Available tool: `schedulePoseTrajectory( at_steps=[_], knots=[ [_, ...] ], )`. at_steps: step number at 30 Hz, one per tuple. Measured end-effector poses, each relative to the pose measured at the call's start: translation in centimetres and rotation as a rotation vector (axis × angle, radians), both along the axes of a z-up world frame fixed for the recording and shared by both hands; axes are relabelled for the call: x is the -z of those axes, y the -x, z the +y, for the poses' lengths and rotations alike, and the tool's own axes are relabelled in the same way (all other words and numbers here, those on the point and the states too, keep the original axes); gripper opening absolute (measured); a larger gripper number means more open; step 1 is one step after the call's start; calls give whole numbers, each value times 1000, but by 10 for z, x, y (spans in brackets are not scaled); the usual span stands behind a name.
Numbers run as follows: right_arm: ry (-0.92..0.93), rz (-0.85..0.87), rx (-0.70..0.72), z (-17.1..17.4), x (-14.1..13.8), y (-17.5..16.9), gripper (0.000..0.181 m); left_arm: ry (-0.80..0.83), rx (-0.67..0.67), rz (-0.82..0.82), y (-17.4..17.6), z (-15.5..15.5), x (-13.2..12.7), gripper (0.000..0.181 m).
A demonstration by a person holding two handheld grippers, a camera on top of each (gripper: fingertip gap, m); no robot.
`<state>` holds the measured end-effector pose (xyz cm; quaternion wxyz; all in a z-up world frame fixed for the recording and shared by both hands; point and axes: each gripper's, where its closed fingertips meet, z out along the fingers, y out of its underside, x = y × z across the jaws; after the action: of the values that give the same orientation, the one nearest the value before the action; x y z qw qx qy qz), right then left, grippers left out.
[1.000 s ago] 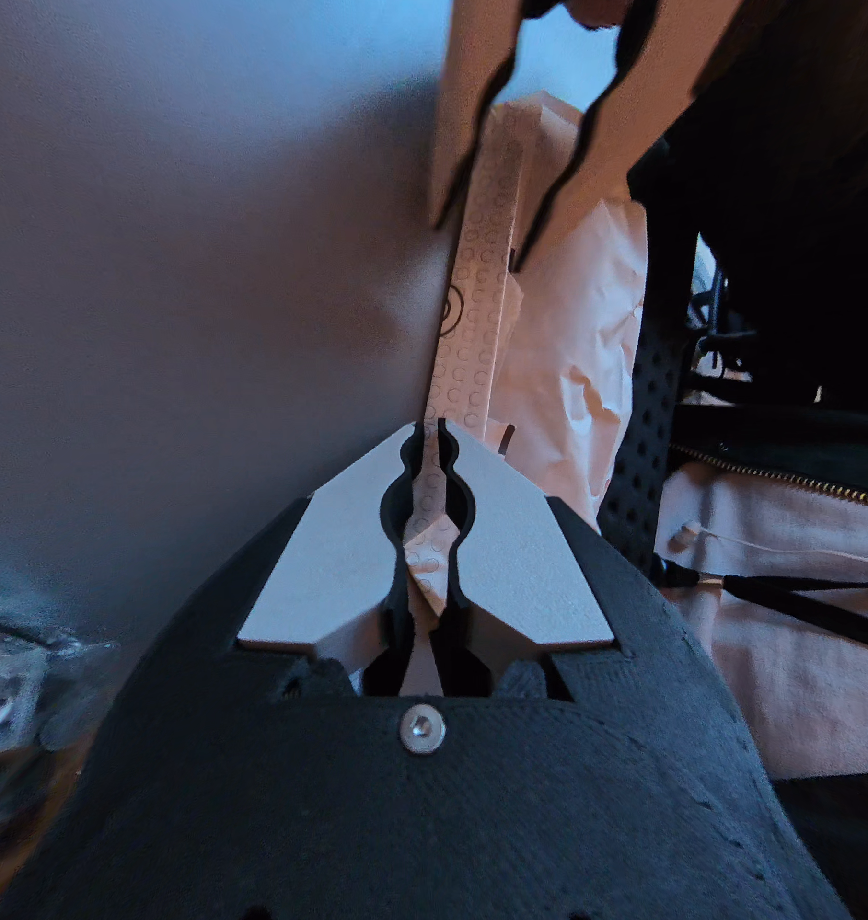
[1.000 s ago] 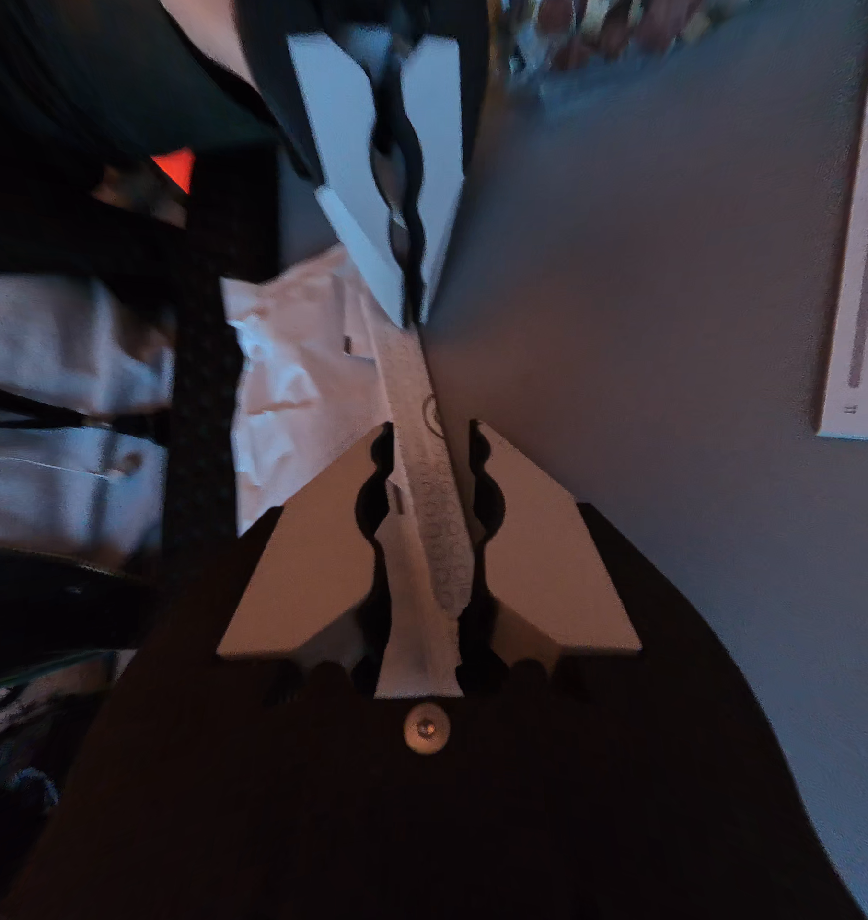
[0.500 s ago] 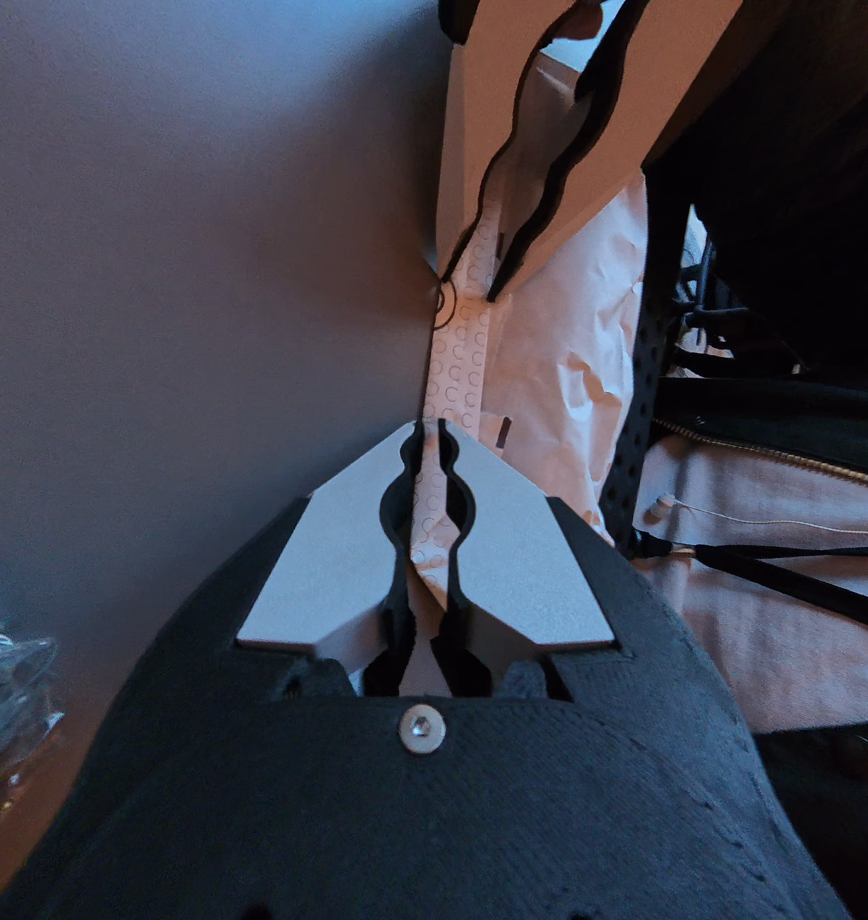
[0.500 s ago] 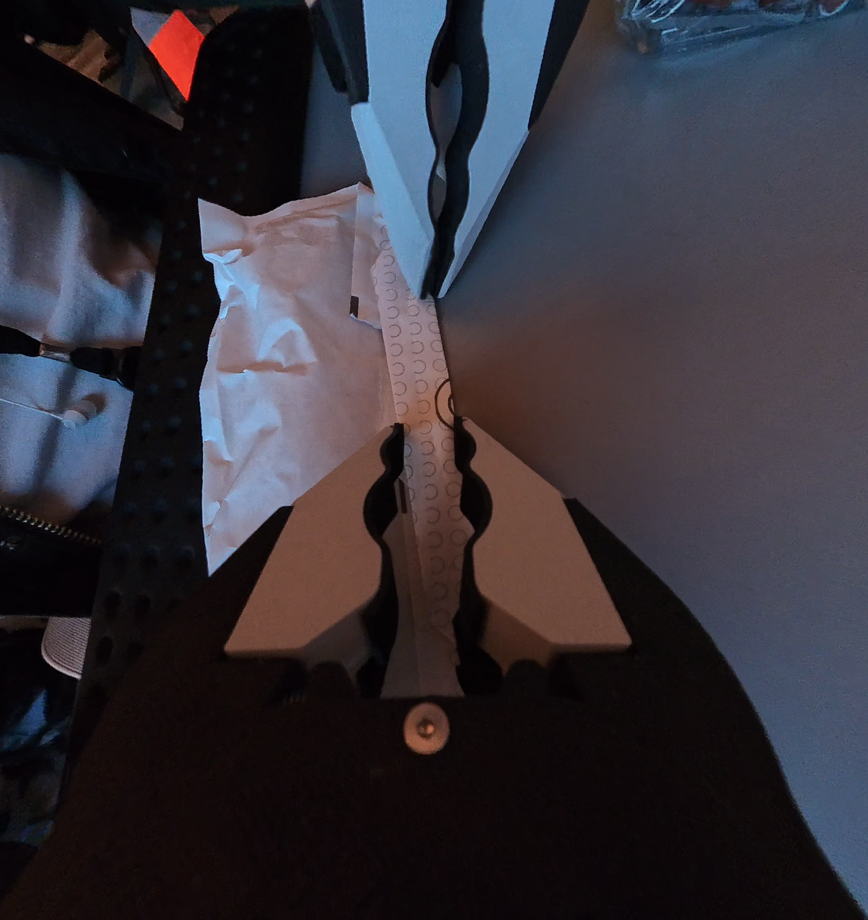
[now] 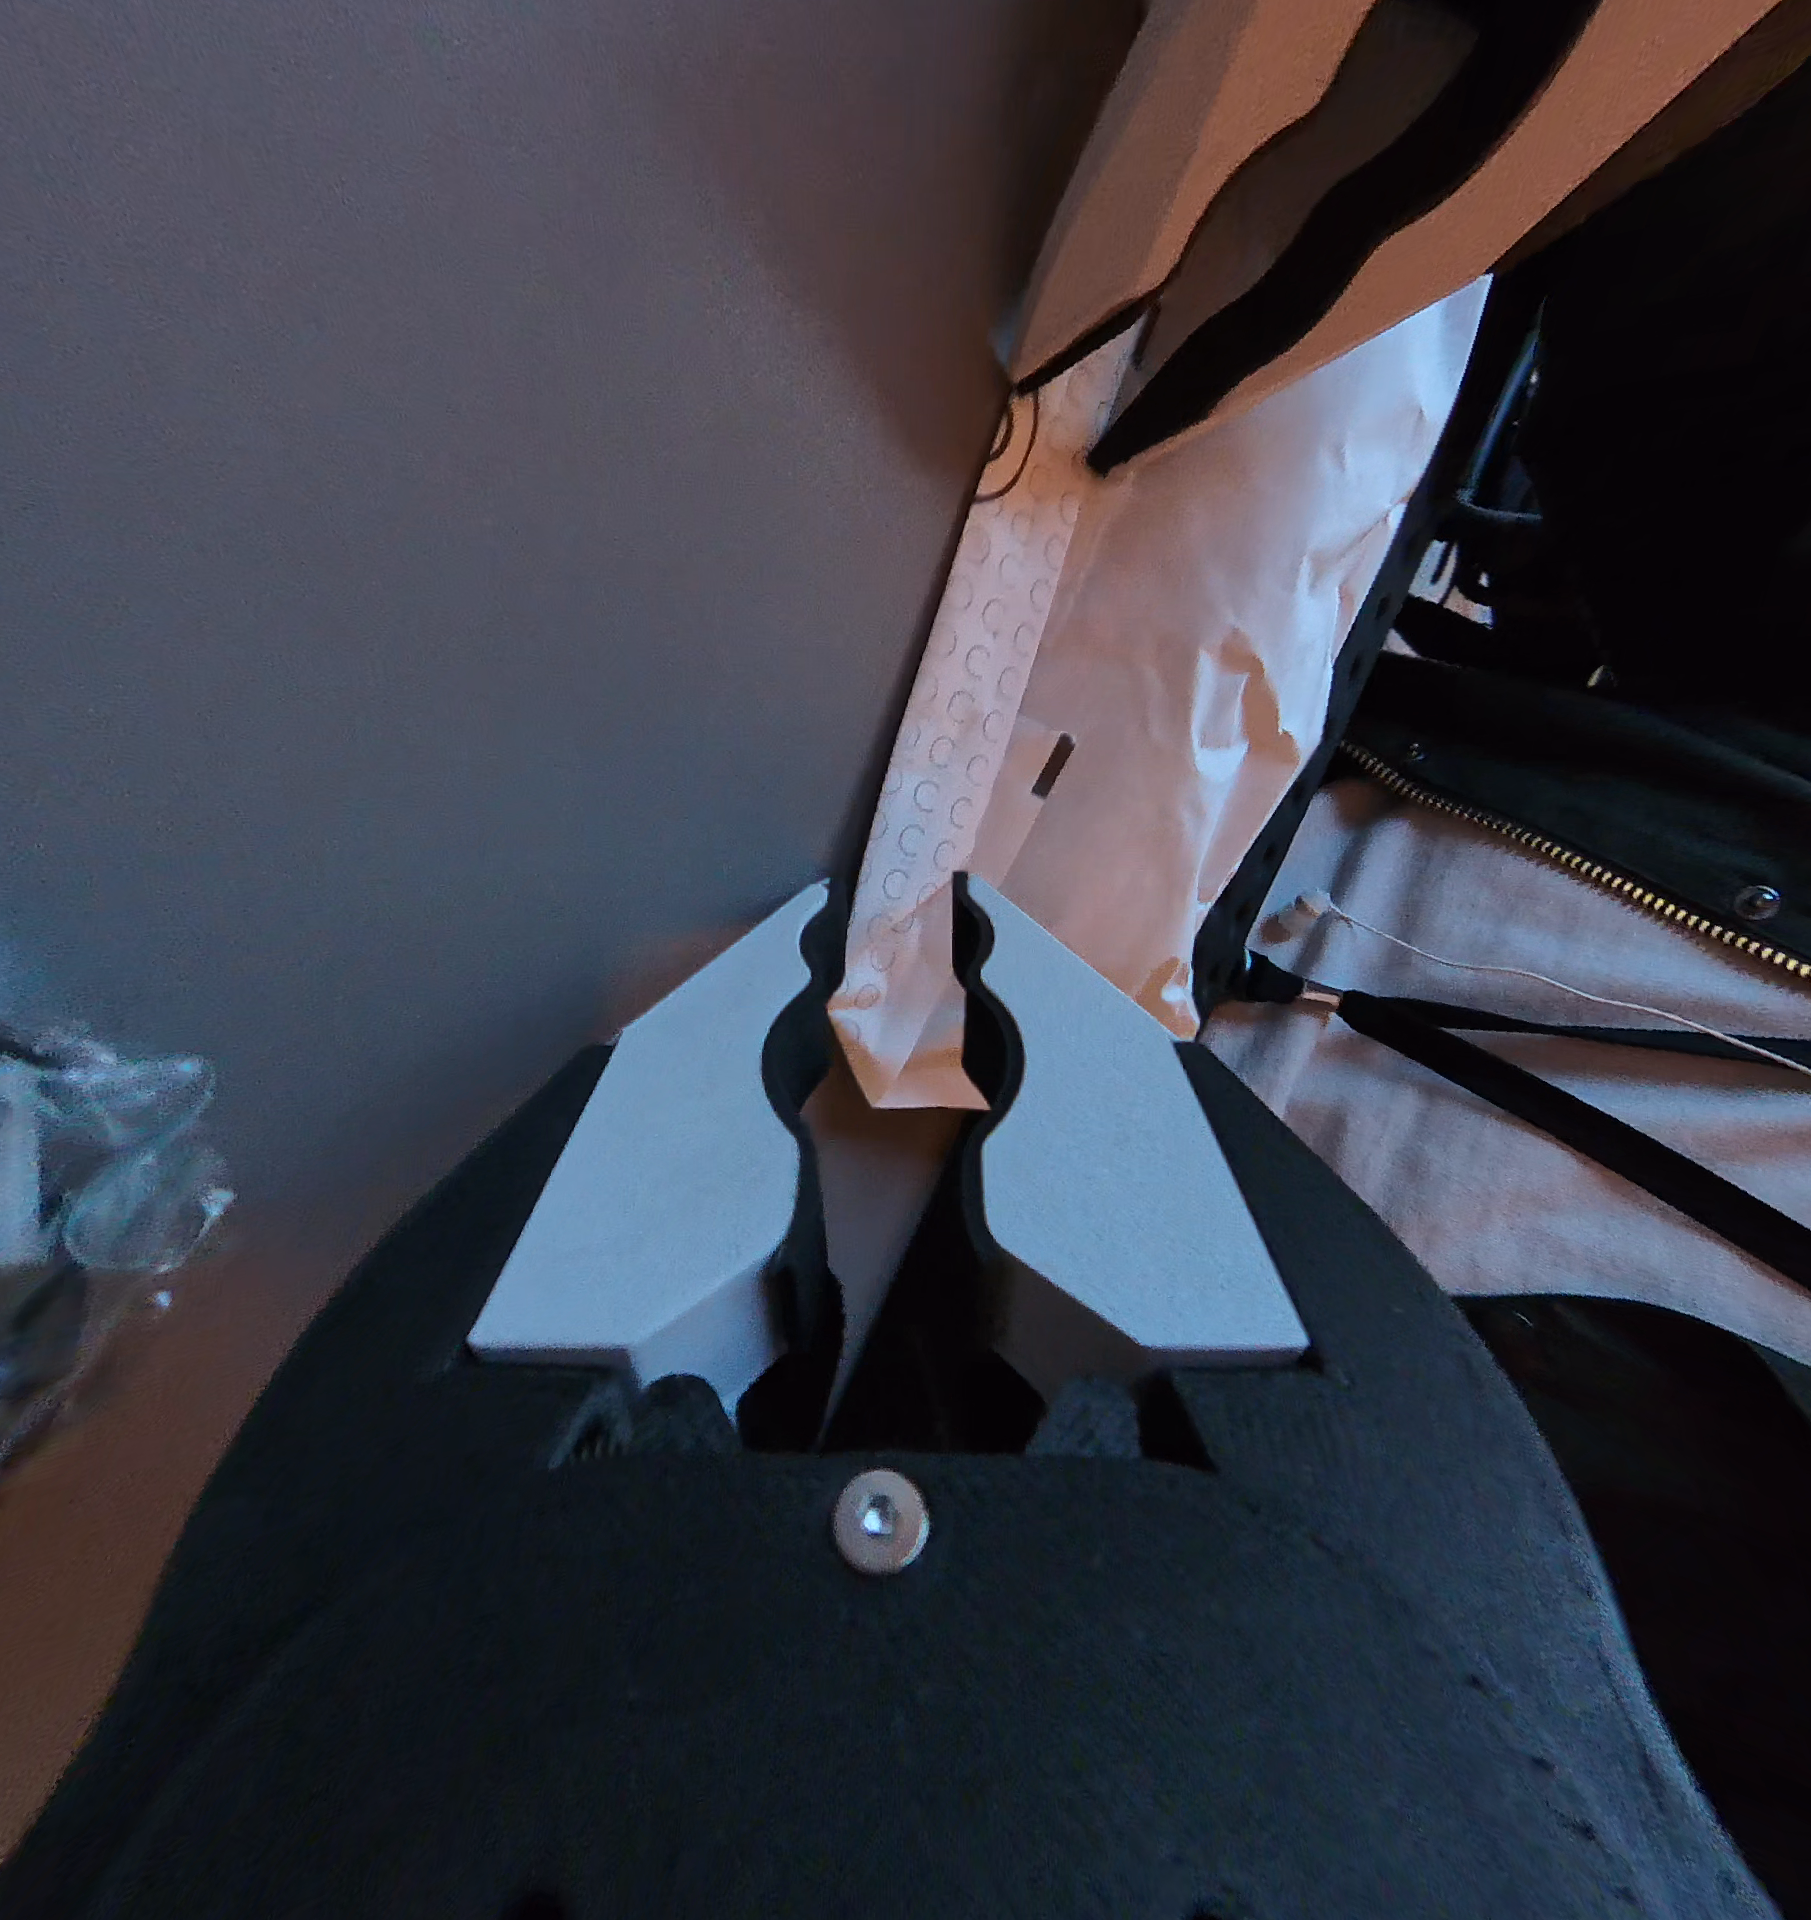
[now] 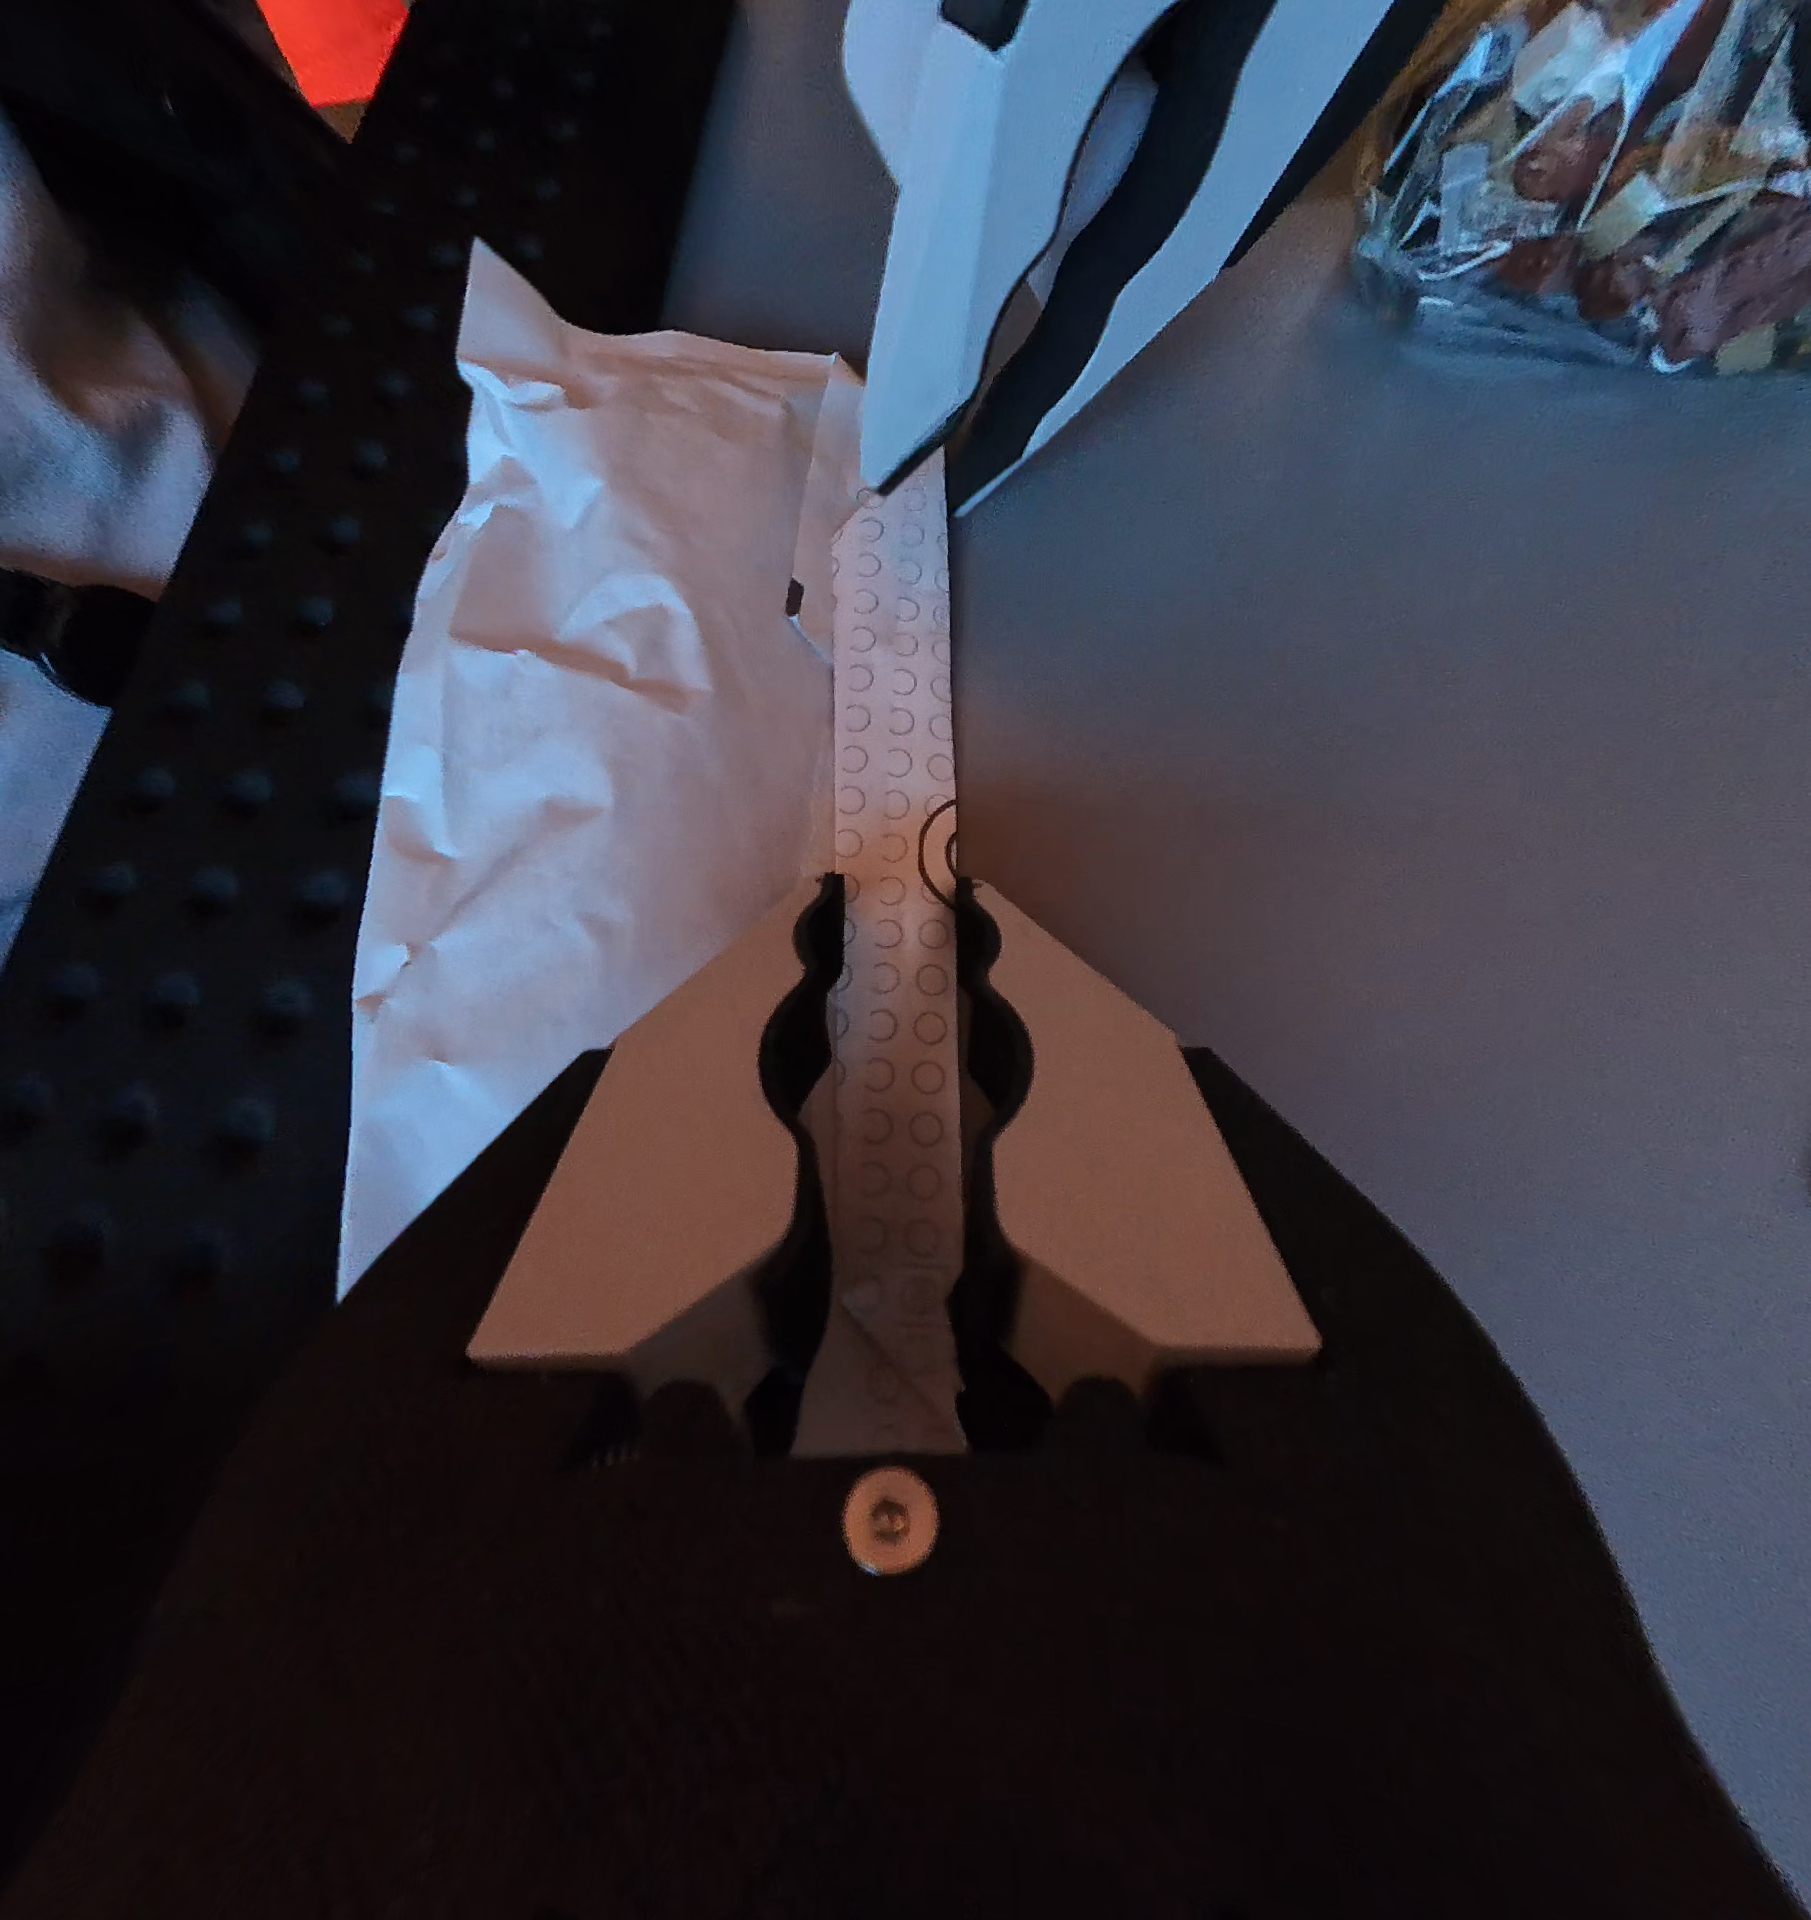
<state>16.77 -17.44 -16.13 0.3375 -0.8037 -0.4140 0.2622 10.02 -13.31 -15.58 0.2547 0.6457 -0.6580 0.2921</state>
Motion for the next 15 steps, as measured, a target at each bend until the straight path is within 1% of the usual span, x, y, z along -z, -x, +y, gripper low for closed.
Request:
schedulePoseTrajectory(
  at_steps=[3,7,11,15],
  knots=[
    [-49,-21,-5,0,-1,0,21,34,-22,42,4,2,1,16],
    [-84,-49,-13,0,-1,0,21,82,-32,56,4,3,3,8],
    [-102,-48,-14,1,-2,0,24,145,-48,50,4,1,3,6],
    [-136,-61,-10,3,-3,-1,28,152,-49,4,4,2,2,0]
  ],
)
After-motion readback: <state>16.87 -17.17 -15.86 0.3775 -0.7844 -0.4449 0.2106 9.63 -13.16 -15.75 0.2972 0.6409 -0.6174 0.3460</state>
